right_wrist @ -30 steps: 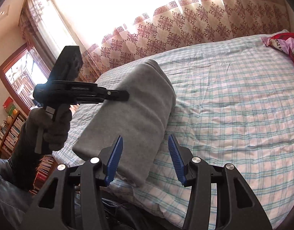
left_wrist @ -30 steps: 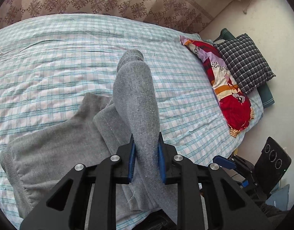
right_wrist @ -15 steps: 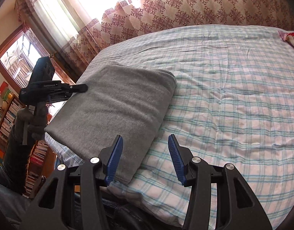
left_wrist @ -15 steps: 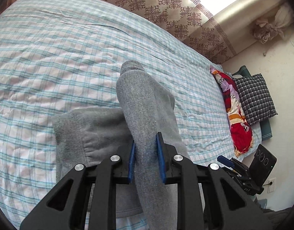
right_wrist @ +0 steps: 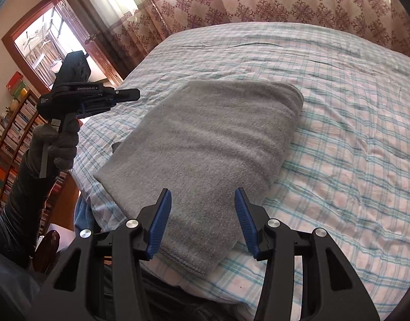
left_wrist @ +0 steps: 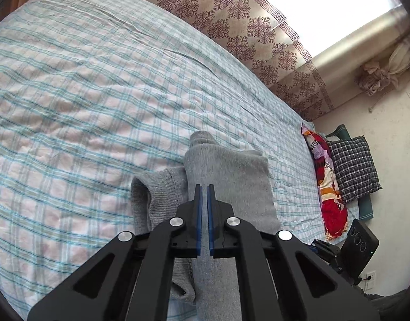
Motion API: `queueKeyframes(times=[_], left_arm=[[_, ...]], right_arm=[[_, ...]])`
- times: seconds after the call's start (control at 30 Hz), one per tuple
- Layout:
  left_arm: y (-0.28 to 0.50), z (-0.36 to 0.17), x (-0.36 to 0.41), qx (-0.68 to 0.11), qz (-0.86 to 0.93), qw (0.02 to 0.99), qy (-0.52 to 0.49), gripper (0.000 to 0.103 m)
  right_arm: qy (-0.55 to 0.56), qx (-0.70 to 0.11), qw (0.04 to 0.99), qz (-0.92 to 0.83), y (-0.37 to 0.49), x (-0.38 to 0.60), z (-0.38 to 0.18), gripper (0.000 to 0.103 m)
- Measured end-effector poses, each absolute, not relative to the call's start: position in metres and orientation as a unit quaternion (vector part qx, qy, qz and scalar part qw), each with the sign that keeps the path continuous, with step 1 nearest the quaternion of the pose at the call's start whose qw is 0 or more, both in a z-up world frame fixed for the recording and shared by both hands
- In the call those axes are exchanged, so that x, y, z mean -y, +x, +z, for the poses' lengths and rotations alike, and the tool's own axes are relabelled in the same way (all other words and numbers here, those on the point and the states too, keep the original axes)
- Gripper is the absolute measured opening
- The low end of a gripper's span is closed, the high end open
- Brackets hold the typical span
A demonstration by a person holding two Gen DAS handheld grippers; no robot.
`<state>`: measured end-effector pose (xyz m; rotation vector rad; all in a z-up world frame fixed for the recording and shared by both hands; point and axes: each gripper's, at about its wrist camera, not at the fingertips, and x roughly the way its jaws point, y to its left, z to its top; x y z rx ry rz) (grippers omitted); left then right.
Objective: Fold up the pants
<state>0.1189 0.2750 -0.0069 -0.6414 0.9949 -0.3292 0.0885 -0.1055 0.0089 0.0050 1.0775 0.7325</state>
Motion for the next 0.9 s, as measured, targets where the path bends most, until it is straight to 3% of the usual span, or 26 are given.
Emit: queueKeyframes(times=[0.07,0.13,0.2,0.23,0.63,0.9], left_arm=[[0.115,-0.003,-0.278,-0.464,-0.161,0.816,-0.305,0.003],[0.112,-0.003,-0.274,-0.471,-0.172,0.809,-0.307,0.013],[0.11,-0.005,-0.263,-0.477,-0.182,0.806,-0.299,0.052],[0.11,-0.008,-0.257,-0.479,-0.19,0.804,-0.297,0.057],[0.129,-0.05,-0.215,-0.535,-0.208,0.773,-0.269,0.059],[0.129,-0.057,-0.236,-0.537,-0.183,0.77,-0.292,0.059]], right_arm=[[-0.004,-0.514,0.785,0.347,0.09,0.097,0.001,0.05],[-0.006,-0.522,0.779,0.347,0.09,0.092,-0.006,0.052],[-0.007,-0.525,0.777,0.347,0.091,0.089,-0.009,0.052],[-0.007,-0.525,0.777,0.347,0.091,0.088,-0.01,0.053],[0.006,-0.523,0.781,0.342,0.092,0.09,-0.008,0.053],[0.013,-0.519,0.787,0.333,0.094,0.092,-0.007,0.053]])
